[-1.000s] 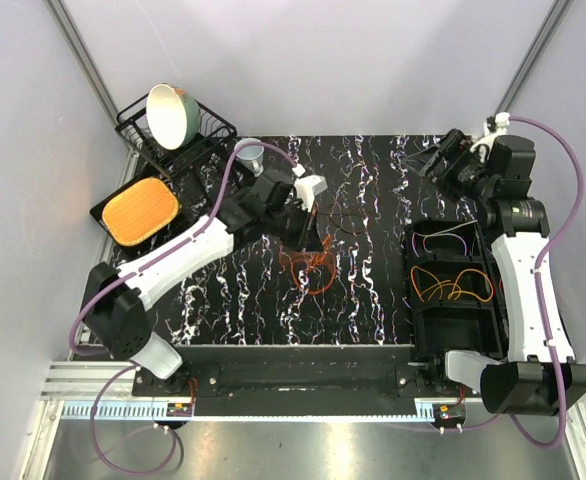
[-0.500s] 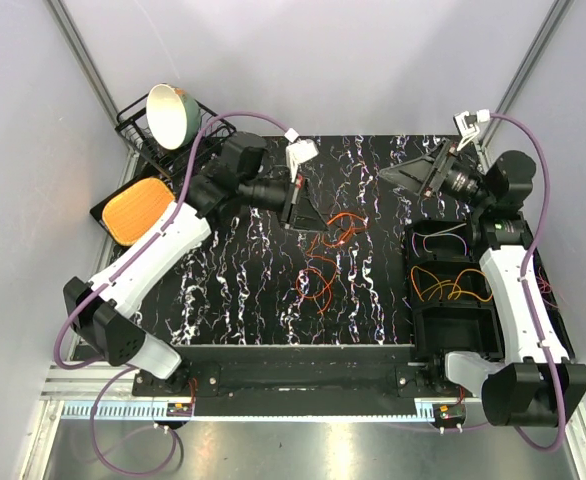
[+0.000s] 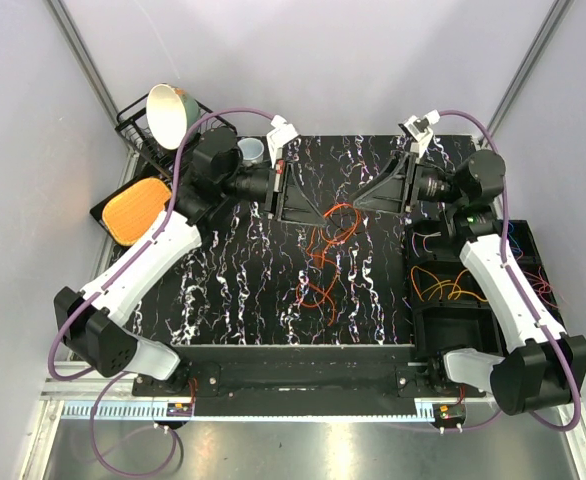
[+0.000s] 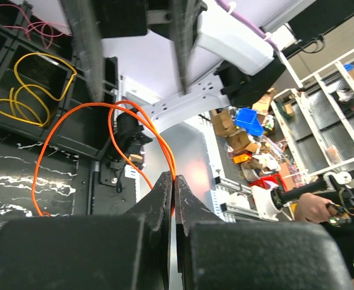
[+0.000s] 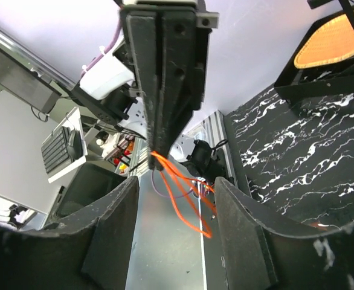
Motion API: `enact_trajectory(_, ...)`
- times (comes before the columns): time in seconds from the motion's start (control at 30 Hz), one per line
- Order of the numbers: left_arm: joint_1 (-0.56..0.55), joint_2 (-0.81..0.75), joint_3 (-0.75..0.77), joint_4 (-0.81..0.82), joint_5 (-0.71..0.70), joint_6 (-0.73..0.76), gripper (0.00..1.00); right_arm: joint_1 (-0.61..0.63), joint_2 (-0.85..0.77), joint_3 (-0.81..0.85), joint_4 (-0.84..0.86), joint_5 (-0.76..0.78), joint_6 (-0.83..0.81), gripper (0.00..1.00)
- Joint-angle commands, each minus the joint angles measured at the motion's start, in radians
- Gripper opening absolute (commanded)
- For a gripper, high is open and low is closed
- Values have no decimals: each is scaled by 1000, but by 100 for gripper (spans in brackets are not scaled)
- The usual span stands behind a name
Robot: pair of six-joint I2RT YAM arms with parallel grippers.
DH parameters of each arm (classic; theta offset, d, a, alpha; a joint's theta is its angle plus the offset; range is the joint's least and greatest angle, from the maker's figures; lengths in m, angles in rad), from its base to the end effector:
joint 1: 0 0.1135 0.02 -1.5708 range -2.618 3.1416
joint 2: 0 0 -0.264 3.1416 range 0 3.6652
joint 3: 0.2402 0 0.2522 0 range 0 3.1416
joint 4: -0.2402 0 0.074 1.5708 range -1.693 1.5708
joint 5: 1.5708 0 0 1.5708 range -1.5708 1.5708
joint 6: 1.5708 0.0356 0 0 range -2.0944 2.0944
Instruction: Untangle the cables
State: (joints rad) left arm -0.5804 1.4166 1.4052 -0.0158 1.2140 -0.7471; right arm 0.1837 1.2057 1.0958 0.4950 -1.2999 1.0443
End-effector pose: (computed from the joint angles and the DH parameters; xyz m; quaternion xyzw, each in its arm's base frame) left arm 0.2422 -0.1987 0.4292 0.3474 0.6197 -0.6749 0.1994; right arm 0.2427 0.0800 0.4242 -0.2706 0.6136 0.6568 0.3449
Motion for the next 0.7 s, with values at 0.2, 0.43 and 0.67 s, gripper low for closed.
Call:
enact_trajectory(0.2,5,-31,-5,122,50,-69,0,62,8,56,-150,24,-152,57)
enact_trajectory(0.43,8,-28,8,33,-5,-12,7,69,2,70,-194,62,-197,0)
enact_trajectory(0.67,77,-73,57,-510,-391,248,99,66,-11,341,-798,882,-450,0)
